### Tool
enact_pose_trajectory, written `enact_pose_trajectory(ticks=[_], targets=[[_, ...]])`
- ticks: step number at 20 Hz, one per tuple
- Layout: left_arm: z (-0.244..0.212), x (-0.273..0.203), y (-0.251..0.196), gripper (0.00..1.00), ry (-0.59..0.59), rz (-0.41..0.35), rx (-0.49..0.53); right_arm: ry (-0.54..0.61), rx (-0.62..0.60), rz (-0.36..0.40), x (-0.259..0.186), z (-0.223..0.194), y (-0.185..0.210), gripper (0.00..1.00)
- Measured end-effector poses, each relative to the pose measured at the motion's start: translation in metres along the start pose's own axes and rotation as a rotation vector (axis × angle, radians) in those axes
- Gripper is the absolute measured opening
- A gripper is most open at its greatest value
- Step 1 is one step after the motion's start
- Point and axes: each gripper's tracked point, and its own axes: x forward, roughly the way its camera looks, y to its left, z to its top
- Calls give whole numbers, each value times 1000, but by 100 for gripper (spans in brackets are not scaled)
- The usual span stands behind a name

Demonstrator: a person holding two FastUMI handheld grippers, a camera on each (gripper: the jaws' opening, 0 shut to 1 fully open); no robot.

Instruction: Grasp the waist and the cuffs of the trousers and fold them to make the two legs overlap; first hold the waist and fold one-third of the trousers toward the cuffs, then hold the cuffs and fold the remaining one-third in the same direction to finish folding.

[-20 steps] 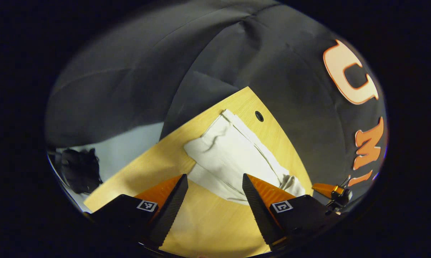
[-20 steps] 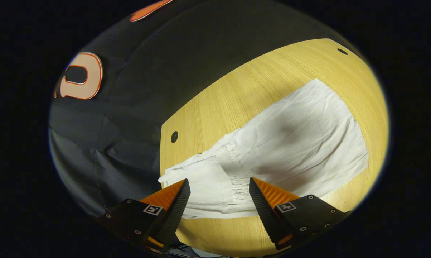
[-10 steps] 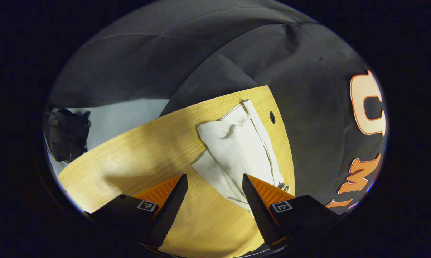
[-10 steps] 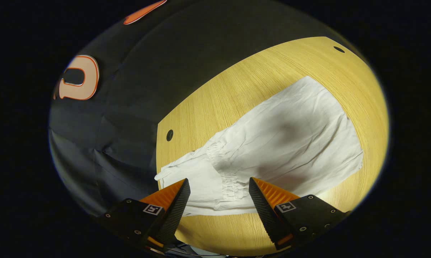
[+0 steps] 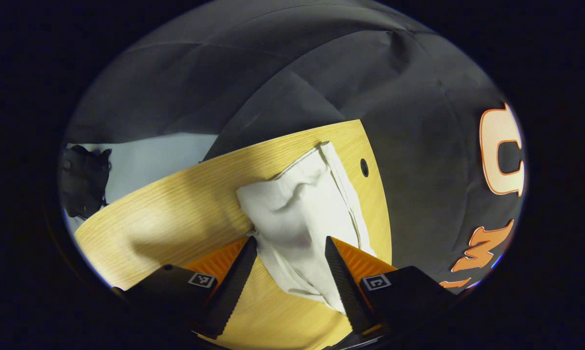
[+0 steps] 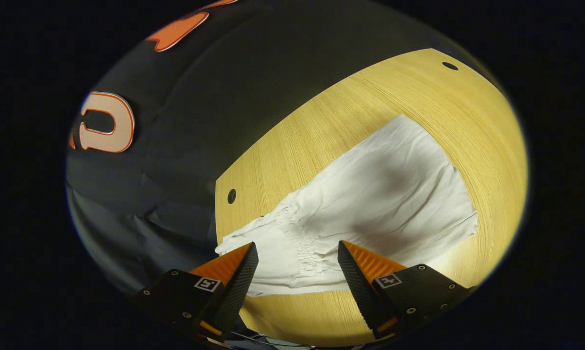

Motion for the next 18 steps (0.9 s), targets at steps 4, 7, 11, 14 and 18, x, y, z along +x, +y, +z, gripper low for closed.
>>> enact_pose_trajectory(ticks=[4,7,11,14,18], targets=[[7,20,2,53,-7,69,74,-10,16,-26,-9,2,-20,99],[9,30,1,12,0,89,92,-23,34,-42,-22,5,-38,99],[16,19,-21,6,-40,52,209,-47,58,-52,-35,10,-56,99],[19,6,-52,6,-71,27,291,-39,132,-12,-43,10,-56,99],[16,-16,-98,6,-111,-28,364,-37,129,4,-51,10,-63,99]])
